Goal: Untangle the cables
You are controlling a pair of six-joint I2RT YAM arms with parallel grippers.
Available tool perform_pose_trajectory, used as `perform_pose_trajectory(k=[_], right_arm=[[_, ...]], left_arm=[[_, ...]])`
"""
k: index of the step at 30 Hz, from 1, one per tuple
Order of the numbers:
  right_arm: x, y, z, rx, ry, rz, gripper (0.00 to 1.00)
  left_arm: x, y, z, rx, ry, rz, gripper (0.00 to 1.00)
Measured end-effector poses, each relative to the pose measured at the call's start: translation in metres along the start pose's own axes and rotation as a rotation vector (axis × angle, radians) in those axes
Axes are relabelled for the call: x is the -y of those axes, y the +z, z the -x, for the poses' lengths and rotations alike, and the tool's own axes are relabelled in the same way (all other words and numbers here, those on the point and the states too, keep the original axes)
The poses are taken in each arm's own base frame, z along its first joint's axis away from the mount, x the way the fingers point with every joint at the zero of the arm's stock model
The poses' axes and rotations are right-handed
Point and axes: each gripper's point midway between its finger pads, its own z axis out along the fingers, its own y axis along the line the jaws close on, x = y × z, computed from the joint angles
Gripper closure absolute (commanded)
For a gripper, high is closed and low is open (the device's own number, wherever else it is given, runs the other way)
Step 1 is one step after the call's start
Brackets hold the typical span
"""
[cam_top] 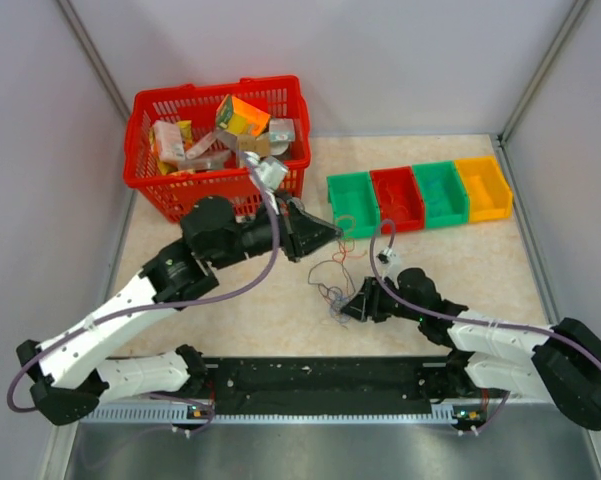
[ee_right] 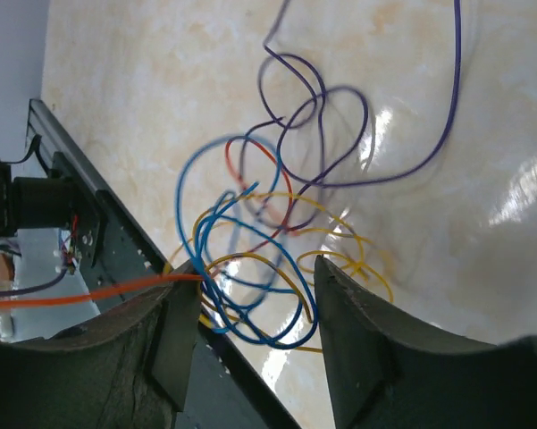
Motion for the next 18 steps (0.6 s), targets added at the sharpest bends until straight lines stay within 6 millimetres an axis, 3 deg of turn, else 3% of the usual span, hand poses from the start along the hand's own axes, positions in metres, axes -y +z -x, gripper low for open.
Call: perform_pose_trajectory(k=[3,6,8,10,13,18], right_arm=[[0.013,0.003,-0.007,-0.011,0.043,-0.051,0.51],[0.021,0.002,-0.005,0.006,0.053,-0.097,0.5],[0.025,0.0,-0.002,0.027,0.05,-0.122,0.4],[0.027,-0.003,0.001,0.042,0.04,-0.143,0.36],[0.031,-0.01,0.007,0.052,0.001,-0.192,0.31],[0.035,-0.022,0.027,0.131,-0.05,-0.259,0.23]], left_arm=[[0.04,-0.023,0.051,0.117,0.097,-0.071,1.0],[0.079,-0.068,0.1,0.271,0.199,-0.124,1.0],[0.097,-0.097,0.123,0.36,0.246,-0.14,1.0],[0.11,-0.124,0.141,0.446,0.279,-0.142,1.0],[0.116,-0.146,0.158,0.524,0.294,-0.119,1.0],[0.092,-0.13,0.153,0.491,0.285,-0.02,1.0]])
